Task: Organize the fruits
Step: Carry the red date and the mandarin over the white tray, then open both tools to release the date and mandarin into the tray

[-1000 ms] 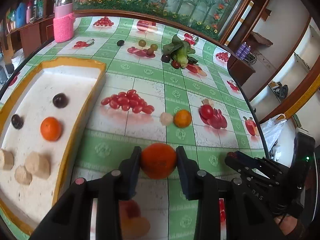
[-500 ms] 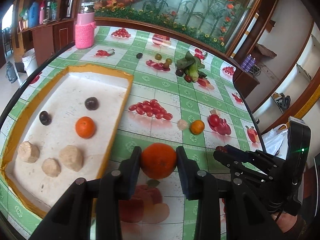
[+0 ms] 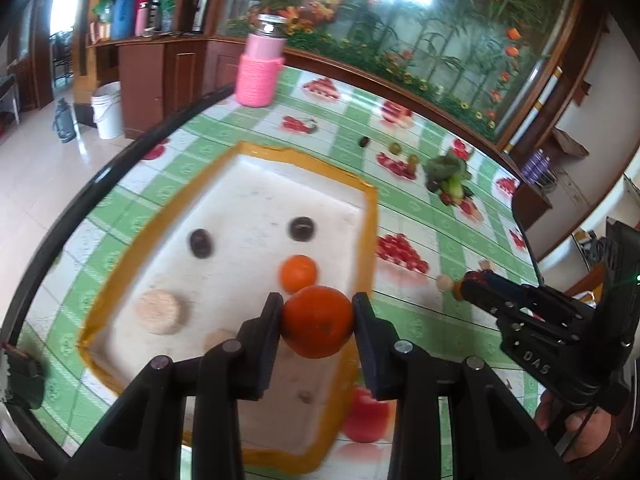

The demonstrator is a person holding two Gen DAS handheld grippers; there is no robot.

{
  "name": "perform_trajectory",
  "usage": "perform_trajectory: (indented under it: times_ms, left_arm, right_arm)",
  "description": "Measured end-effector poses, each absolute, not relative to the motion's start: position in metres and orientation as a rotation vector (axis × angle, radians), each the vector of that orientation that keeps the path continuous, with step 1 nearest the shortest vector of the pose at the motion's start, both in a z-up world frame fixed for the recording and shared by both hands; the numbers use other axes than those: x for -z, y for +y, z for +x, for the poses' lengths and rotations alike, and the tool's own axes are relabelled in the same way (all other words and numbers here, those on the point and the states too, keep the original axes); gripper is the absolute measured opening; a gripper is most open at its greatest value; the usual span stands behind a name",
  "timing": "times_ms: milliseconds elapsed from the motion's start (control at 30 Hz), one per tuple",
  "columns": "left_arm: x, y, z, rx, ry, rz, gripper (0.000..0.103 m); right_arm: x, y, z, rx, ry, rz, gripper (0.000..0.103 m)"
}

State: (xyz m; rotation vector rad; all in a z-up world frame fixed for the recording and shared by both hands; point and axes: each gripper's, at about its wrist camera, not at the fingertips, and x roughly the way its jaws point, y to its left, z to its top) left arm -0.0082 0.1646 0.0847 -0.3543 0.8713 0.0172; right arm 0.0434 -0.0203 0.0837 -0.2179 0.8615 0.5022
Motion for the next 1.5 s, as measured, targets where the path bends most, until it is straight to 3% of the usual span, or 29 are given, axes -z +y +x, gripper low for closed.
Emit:
perform_trajectory:
  times_ms: [433, 933, 1500]
  left_arm:
    - [-0.08, 0.229, -0.005, -0.13, 0.859, -0.367, 0.038]
    - [-0.042, 0.227, 0.087, -0.071, 0.956, -0.297, 0.038]
    - [-0.023, 0.23, 0.105, -0.099, 1.014, -0.225, 0.038]
  right_arm:
    - [-0.094, 0.053, 0.074, -0.583, 0.83, -0.249, 0.026]
    - [-0.051, 0.103, 0.143, -0.546, 0.913, -0.276, 0.026]
    - [-0.02, 0.115, 0.165, -0.535, 0.974, -0.323, 0.026]
